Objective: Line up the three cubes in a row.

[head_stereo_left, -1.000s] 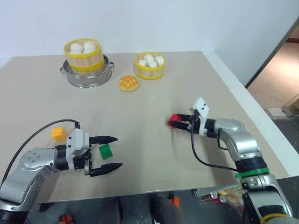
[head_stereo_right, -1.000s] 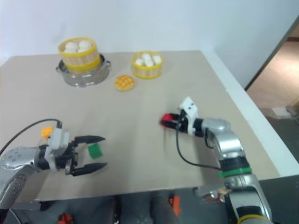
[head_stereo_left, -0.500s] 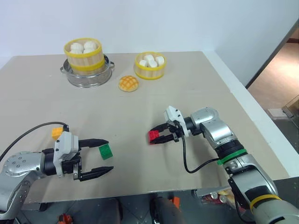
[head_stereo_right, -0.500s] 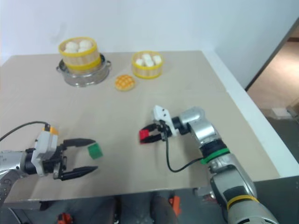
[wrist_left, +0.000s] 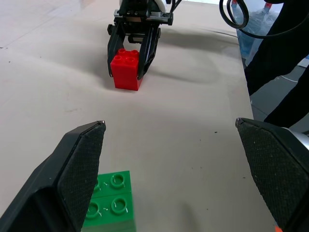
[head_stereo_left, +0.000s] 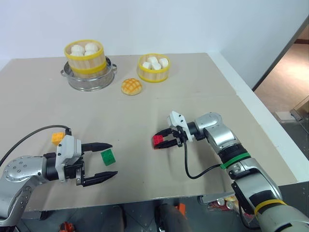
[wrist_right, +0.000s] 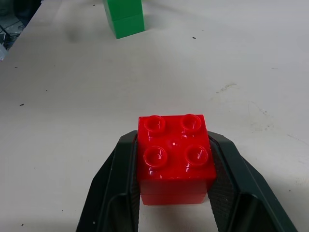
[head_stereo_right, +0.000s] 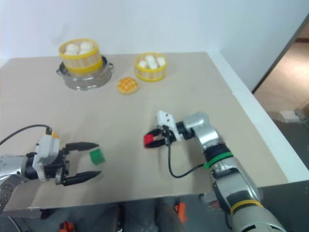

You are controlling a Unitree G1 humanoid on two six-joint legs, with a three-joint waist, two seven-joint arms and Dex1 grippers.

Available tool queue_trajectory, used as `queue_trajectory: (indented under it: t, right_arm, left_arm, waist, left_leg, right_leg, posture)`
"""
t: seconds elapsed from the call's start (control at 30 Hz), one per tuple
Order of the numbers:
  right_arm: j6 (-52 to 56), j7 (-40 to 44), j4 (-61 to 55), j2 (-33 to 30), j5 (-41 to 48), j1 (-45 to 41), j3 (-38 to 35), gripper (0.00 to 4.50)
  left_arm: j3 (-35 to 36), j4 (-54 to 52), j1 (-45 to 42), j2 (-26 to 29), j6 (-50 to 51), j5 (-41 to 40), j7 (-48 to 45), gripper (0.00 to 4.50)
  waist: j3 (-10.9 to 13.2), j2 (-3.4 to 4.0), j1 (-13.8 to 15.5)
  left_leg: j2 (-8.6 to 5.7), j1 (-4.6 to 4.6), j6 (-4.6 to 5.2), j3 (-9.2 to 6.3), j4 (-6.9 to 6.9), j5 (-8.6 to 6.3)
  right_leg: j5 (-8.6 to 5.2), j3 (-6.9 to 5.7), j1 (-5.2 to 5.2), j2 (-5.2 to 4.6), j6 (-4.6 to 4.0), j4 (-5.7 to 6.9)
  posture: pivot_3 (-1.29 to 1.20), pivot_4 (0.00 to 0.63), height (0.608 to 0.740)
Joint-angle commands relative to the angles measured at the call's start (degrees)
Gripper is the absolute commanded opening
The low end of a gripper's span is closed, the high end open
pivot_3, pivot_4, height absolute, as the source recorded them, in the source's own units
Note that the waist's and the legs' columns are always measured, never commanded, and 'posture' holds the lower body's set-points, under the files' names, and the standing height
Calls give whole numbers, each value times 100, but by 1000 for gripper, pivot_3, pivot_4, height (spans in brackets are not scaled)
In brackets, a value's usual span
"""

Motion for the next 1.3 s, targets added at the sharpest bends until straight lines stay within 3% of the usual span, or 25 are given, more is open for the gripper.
queue_trajectory:
  t: [0.03, 0.17, 0.2, 0.6, 1.07, 1.3]
  right_arm:
    - [-11, 21, -102, -17, 19, -36, -162, 3060]
    - [162, 2, -439, -63, 161, 1, -292, 4385]
    - [214, -7, -519, -73, 193, 8, -322, 4449]
    - [1083, -432, -2336, -397, 694, 481, -784, 4449]
    - [735, -971, -2690, -350, 649, 620, -811, 4449]
    - [652, -1031, -2607, -375, 633, 560, -783, 4500]
  left_arm:
    - [43, -107, -65, 3, 11, -25, 73, 4500]
    - [109, -63, -43, -17, 36, -15, 210, 4500]
    - [123, -51, -41, -19, 33, -11, 236, 4500]
    - [117, 212, -60, 306, 1, 663, 573, 4500]
    - [-924, 660, -695, 95, 481, 1569, 1192, 4500]
    - [-1192, 704, -917, -47, 591, 1699, 1274, 2333]
  waist:
    - [0, 0, 0]
    - [0, 1, 0]
    - [1, 1, 0]
    - [0, 1, 3]
    - [0, 1, 3]
    - [0, 0, 4]
  left_leg:
    - [0, 0, 0, 1, 0, 0]
    - [0, 0, 0, 1, -1, 0]
    - [0, -1, 0, 1, -2, 0]
    - [0, -2, 0, 2, -2, 0]
    - [0, -12, 0, 14, -2, 0]
    - [0, -18, 0, 14, -1, 0]
  right_leg:
    - [0, 1, -1, -1, 0, 0]
    - [0, 2, -2, 0, 1, 0]
    - [0, 2, -3, 0, 2, 0]
    - [-1, 2, -6, -1, 0, 1]
    - [16, 15, -27, 0, 26, 7]
    - [18, 16, -33, 1, 30, 10]
  posture:
    - [0, 150, 740]
    - [0, 150, 740]
    - [0, 150, 740]
    - [0, 150, 740]
    - [0, 150, 740]
    - [0, 150, 740]
